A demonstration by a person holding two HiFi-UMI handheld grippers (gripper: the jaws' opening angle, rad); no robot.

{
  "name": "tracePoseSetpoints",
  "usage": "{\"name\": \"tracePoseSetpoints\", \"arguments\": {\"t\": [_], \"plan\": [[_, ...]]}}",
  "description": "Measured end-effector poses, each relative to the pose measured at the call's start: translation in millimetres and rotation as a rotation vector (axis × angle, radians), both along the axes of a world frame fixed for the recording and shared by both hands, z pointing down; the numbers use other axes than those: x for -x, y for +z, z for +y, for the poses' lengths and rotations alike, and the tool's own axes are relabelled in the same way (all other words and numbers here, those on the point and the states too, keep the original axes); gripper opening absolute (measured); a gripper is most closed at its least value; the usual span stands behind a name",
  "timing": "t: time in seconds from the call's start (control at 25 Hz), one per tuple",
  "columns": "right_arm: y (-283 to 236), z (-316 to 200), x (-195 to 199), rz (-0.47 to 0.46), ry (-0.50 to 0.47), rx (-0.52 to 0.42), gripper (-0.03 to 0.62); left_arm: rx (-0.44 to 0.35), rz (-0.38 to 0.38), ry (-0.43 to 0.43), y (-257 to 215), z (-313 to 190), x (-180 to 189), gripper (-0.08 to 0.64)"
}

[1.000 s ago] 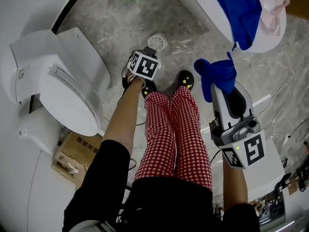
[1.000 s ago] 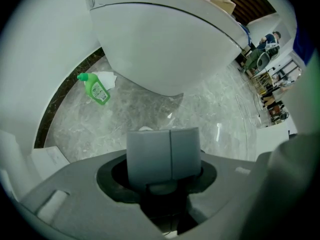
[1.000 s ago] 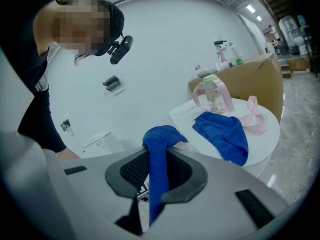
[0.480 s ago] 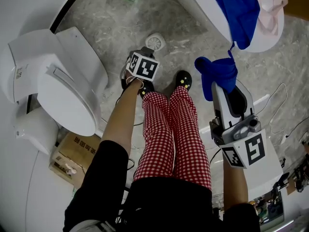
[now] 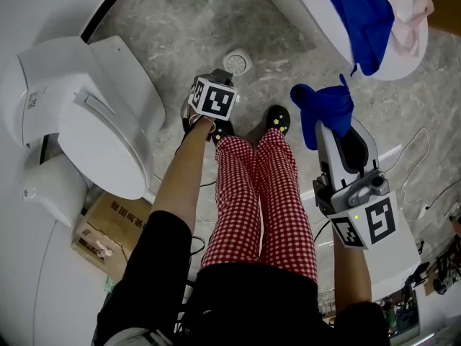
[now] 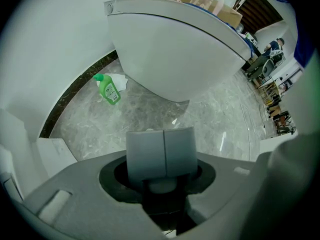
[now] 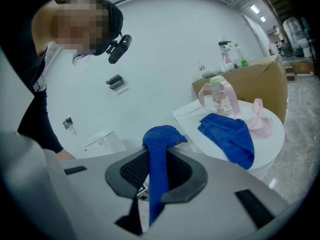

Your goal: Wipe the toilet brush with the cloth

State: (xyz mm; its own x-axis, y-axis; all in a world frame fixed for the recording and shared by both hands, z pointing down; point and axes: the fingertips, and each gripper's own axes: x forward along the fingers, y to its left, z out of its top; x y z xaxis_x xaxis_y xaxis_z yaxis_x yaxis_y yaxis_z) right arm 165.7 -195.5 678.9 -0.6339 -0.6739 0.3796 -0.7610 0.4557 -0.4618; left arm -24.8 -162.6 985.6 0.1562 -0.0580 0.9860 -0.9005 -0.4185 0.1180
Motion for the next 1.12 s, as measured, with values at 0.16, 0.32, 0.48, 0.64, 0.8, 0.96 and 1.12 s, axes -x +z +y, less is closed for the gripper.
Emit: {"name": "tracePoseSetpoints", "arguments": {"t": [0.16, 0.32, 0.48, 0.64, 0.8, 0.96, 1.12], "plan": [[-2.5, 2.5, 8.0, -0.002, -0.010, -0.002, 0.067, -0.013, 0.018, -0.028, -6.4, 0.9, 3.9, 0.175], [-5.4, 4.0, 15.3, -0.008, -0.013, -0.009, 0.067, -0.017, 0.029, -0.052, -10.4, 3.1, 9.8, 0.174], [-7.7, 6.5, 19.6, -0.010, -0.018, -0.010, 0.067, -0.030, 0.033, -0.048, -16.4, 4.8, 10.5, 0.173], [-9.9, 8.8, 24.5, -0.012, -0.023, -0.011, 0.067, -0.038, 0.041, -0.042, -23.8, 7.3, 11.7, 0.173], [-11.9, 9.4, 30.0, -0.019, -0.026, -0.009, 0.067, -0.045, 0.047, -0.039, -29.9, 10.4, 15.0, 0.173], [-13.6, 10.4, 36.6, -0.024, -0.032, -0.014, 0.067, -0.052, 0.051, -0.053, -33.6, 14.6, 20.1, 0.173], [-13.9, 14.3, 41.9, -0.027, -0.034, -0.012, 0.067, -0.067, 0.064, -0.082, -40.7, 17.1, 20.1, 0.173]]}}
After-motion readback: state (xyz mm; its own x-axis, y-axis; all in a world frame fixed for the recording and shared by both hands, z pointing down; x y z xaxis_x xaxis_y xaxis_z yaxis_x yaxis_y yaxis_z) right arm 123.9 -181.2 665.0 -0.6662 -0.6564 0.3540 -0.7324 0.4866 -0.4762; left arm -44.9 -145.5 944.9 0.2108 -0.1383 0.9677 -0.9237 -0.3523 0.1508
